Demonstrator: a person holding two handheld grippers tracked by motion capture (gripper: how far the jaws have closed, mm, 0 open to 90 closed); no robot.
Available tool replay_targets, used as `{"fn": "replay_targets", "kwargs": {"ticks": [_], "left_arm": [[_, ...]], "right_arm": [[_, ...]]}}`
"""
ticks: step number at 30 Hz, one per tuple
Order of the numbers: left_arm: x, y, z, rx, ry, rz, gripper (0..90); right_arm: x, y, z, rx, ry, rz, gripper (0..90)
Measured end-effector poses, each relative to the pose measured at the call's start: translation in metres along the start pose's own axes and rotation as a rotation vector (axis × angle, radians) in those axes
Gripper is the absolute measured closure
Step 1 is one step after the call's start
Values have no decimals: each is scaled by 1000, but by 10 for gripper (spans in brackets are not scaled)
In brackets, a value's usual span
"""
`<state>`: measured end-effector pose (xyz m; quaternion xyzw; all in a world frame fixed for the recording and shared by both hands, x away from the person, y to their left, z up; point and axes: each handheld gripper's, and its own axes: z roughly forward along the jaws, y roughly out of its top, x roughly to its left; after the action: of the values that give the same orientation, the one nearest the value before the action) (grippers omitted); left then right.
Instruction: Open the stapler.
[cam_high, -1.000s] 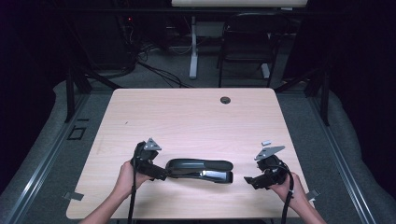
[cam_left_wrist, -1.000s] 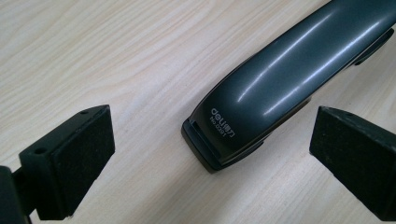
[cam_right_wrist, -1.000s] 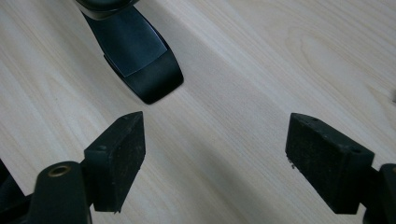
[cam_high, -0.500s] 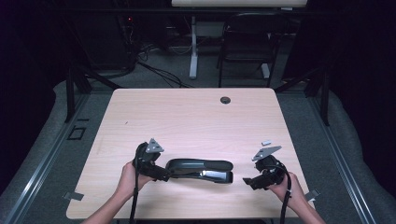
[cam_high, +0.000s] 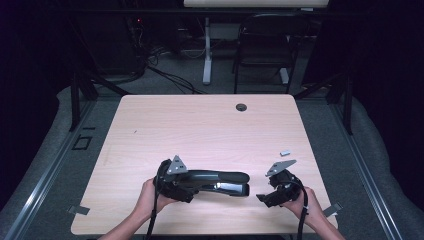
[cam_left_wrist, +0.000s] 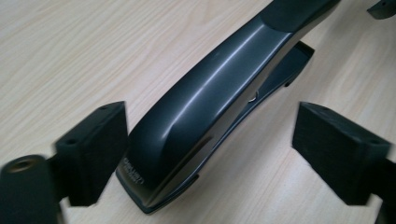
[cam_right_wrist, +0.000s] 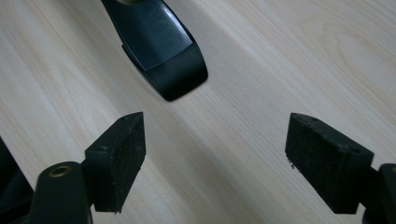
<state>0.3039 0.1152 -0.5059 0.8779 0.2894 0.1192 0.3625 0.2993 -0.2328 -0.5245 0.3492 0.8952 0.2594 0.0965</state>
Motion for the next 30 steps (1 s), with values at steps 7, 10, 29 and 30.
{"fn": "replay_targets", "kwargs": {"ticks": [7,10,29,30], "left_arm": [[-7,1,5,8,-32,18,255],[-13,2,8,0,-46,31,314],[-49,7,30,-33,-111,75,744],[-51,7,32,-33,-110,75,774]], "right_arm": [[10,7,4,-13,19,-25,234],[14,10,7,-15,19,-35,273],[26,14,12,-40,66,-99,823],[27,15,13,-32,57,-108,835]]}}
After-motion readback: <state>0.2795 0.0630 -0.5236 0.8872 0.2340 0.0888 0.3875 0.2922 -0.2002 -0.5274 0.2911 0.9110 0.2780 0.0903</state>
